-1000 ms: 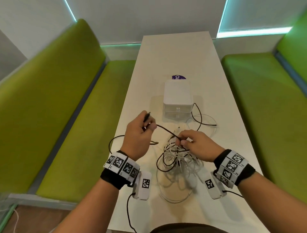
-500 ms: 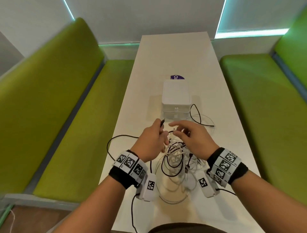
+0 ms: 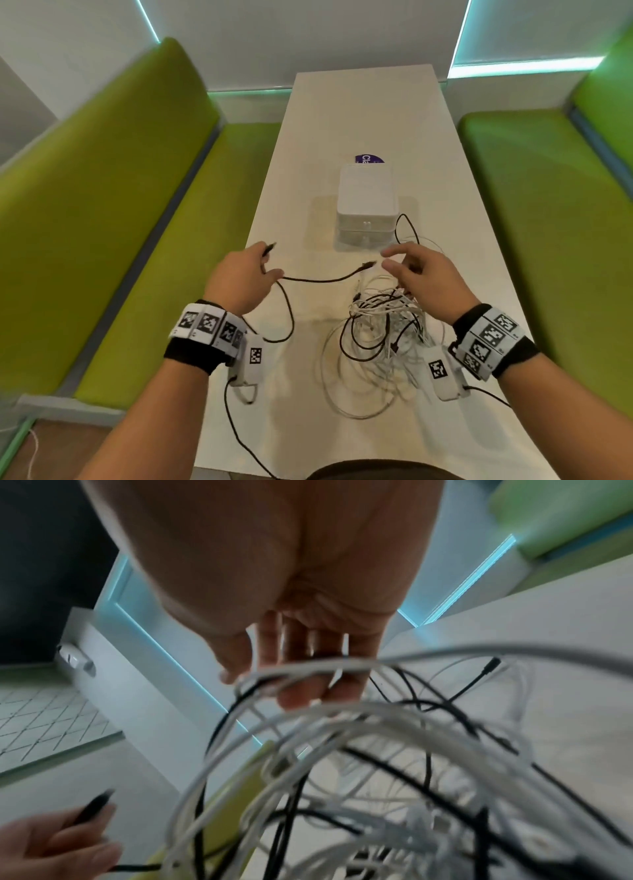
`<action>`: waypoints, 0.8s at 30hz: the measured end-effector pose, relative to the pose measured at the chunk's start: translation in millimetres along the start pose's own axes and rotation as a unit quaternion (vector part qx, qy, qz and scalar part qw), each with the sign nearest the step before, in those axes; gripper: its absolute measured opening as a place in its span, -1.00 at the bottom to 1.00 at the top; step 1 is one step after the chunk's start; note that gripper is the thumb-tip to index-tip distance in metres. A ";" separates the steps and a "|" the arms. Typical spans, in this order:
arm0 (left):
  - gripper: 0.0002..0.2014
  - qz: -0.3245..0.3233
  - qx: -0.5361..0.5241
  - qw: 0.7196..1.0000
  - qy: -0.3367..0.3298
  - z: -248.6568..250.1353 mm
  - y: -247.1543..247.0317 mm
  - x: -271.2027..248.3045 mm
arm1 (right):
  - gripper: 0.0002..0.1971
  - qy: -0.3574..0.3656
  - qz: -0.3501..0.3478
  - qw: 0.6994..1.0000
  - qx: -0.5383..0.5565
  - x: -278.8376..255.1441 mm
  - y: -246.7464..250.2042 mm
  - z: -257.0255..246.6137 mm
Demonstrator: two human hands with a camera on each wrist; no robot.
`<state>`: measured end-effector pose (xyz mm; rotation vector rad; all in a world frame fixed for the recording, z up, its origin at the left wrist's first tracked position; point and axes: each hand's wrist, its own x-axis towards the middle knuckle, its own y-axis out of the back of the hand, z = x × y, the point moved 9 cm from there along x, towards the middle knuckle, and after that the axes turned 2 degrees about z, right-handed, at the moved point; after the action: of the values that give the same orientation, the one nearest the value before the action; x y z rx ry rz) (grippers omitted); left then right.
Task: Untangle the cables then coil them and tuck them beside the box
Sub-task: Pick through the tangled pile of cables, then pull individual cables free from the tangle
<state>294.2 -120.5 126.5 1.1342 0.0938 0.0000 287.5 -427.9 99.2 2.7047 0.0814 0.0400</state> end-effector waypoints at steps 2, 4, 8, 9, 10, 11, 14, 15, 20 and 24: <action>-0.72 0.064 0.021 0.997 0.026 -18.0 24.2 -1.1 | -0.93 -0.017 -0.013 1.000 -0.023 0.8 6.0 6.1; -0.73 0.147 0.081 0.985 0.046 -34.5 58.2 -4.5 | -0.90 -0.028 -0.034 0.996 -0.078 -1.0 7.7 11.7; -0.81 0.215 0.171 0.961 0.040 -56.8 92.2 -4.4 | -0.92 -0.034 -0.054 0.990 -0.123 0.2 1.6 12.5; -0.81 0.194 0.177 0.963 0.051 -60.2 88.0 -1.2 | -0.93 -0.031 -0.057 0.987 -0.145 2.6 -2.6 12.1; -0.79 0.174 0.178 0.967 0.059 -59.6 82.1 1.0 | -0.93 -0.017 -0.058 0.982 -0.178 4.9 -7.7 9.4; -0.77 0.159 0.178 0.969 0.057 -54.7 74.1 2.3 | -0.93 0.009 -0.059 0.976 -0.211 6.7 -14.6 4.2; -0.76 0.115 0.158 0.980 -0.039 -14.5 36.8 0.0 | -0.96 0.123 -0.064 0.964 -0.225 7.2 -43.1 -26.2; -0.76 0.080 0.112 0.988 -0.063 -3.1 19.6 -3.5 | -0.94 0.142 -0.080 0.963 -0.213 6.9 -54.3 -34.2; -0.66 -0.087 -0.087 0.991 -0.049 30.5 -55.6 -27.5 | -0.74 0.024 -0.226 0.928 -0.296 6.5 -105.0 -5.9; -0.76 -0.128 -0.130 0.983 -0.026 32.7 -77.6 -38.3 | -0.64 -0.078 -0.176 0.923 -0.334 19.2 -98.3 31.6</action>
<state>254.8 -184.8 72.9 0.8540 0.1873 -0.2405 302.9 -351.1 29.3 1.9673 0.4241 -0.2177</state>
